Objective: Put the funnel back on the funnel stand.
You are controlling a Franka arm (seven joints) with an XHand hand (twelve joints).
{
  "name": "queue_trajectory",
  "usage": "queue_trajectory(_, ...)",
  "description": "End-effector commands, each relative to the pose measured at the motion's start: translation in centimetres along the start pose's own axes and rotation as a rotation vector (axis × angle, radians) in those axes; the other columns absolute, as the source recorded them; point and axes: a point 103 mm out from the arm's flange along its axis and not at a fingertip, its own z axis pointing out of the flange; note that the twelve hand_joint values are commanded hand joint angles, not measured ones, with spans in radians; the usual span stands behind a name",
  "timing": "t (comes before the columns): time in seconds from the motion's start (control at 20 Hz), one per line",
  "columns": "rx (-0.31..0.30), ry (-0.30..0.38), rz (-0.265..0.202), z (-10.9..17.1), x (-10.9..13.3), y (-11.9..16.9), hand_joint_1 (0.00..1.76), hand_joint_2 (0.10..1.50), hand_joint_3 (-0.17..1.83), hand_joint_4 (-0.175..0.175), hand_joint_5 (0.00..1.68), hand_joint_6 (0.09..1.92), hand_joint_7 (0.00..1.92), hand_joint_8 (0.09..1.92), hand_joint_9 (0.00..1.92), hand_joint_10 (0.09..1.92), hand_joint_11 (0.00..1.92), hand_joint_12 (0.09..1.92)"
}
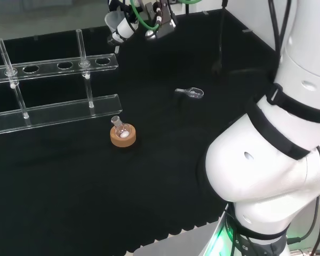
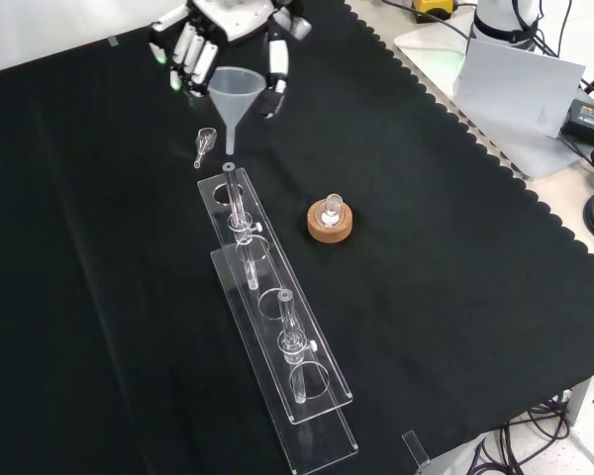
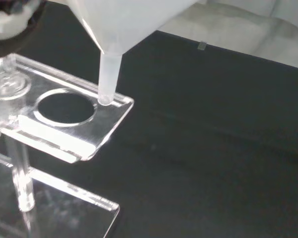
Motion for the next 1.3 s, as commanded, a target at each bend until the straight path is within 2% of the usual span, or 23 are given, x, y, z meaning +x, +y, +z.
queue_trajectory(0.05, 0.001, 0.009, 0.044, 1.4, -1.9, 4.6, 0.86, 0.56, 0.55, 0.175, 1.05, 0.59, 1.26, 0.46, 0.87, 0.35, 0.0, 1.59)
queue_trajectory(0.35, 0.026, -0.005, 0.011, 1.8, -1.2, 6.1, 0.87, 0.56, 0.55, 0.175, 1.05, 0.58, 1.27, 0.45, 0.88, 0.35, 0.0, 1.59)
queue_trajectory(0.55, 0.027, -0.025, -0.015, 0.7, -1.0, 6.1, 0.87, 0.56, 0.56, 0.175, 1.06, 0.58, 1.27, 0.45, 0.88, 0.35, 0.0, 1.59)
queue_trajectory(0.8, 0.062, -0.033, -0.069, -0.7, -0.4, 6.0, 0.87, 0.56, 0.56, 0.175, 1.06, 0.58, 1.27, 0.45, 0.88, 0.35, 0.0, 1.59)
queue_trajectory(1.3, 0.127, -0.039, -0.173, -0.1, 3.1, 5.6, 0.87, 0.55, 0.57, 0.175, 1.07, 0.57, 1.28, 0.45, 0.89, 0.34, 0.0, 1.59)
